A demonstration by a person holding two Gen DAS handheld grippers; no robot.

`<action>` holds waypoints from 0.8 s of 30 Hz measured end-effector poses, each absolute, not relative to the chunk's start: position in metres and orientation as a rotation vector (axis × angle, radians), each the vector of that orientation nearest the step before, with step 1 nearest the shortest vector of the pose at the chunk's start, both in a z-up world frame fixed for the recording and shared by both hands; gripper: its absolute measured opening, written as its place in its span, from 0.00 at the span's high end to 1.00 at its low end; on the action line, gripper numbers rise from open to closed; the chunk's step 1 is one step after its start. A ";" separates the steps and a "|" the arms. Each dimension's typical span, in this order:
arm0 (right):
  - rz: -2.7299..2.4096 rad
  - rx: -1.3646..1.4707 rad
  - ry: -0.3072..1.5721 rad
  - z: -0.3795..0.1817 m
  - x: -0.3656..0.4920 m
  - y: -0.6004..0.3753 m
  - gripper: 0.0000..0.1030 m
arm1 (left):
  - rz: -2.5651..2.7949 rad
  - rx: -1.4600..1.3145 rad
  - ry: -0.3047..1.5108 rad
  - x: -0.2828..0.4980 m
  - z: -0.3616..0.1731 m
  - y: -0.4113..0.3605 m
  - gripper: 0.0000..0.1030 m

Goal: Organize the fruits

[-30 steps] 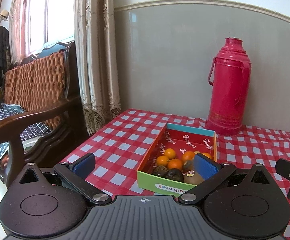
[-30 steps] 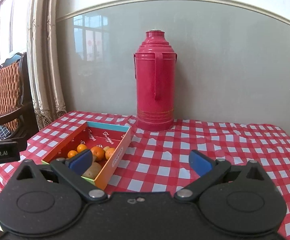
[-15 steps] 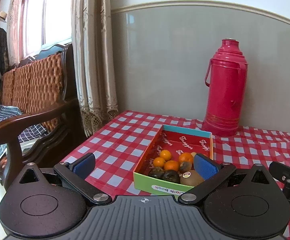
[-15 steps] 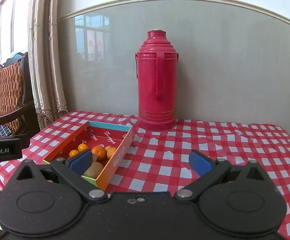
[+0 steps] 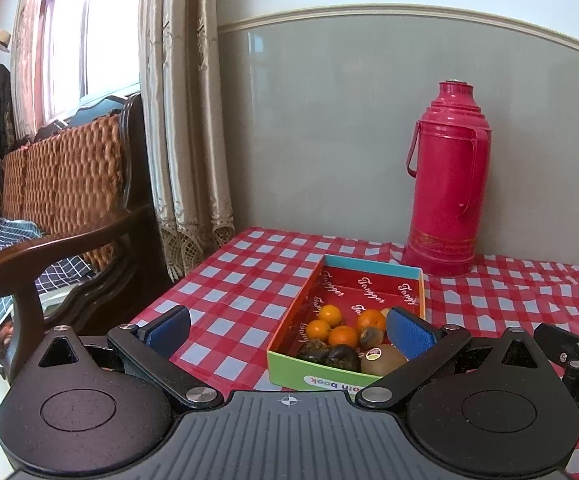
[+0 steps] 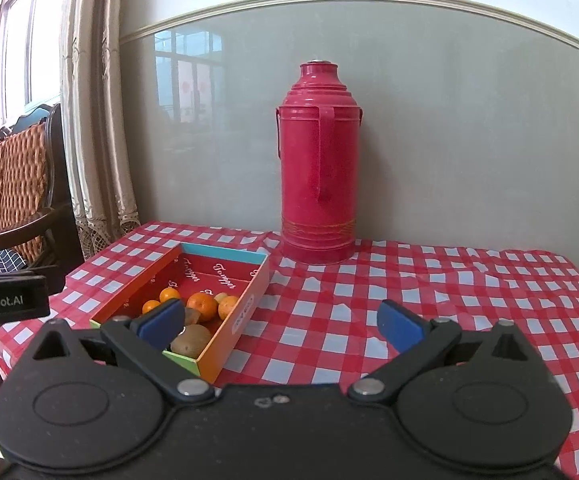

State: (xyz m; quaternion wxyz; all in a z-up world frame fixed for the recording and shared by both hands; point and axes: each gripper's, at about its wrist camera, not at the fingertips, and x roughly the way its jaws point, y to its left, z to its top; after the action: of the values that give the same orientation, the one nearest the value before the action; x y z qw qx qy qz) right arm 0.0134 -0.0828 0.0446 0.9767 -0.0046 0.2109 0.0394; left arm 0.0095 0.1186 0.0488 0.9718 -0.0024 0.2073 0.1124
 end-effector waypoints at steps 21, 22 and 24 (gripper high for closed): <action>0.089 -0.025 0.410 0.046 0.014 -0.079 0.06 | 0.195 0.037 0.398 0.012 0.048 0.110 0.00; 0.090 -0.025 0.412 0.046 0.014 -0.079 0.06 | 0.195 0.036 0.399 0.012 0.048 0.110 0.00; 0.089 -0.026 0.411 0.046 0.014 -0.078 0.06 | 0.195 0.029 0.402 0.012 0.048 0.111 0.00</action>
State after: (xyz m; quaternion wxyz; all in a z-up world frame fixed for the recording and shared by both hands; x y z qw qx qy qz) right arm 0.0139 -0.0784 0.0460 0.9779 -0.0131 0.2041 0.0440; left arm 0.0124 0.1111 0.0478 0.9750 0.0142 0.1994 0.0969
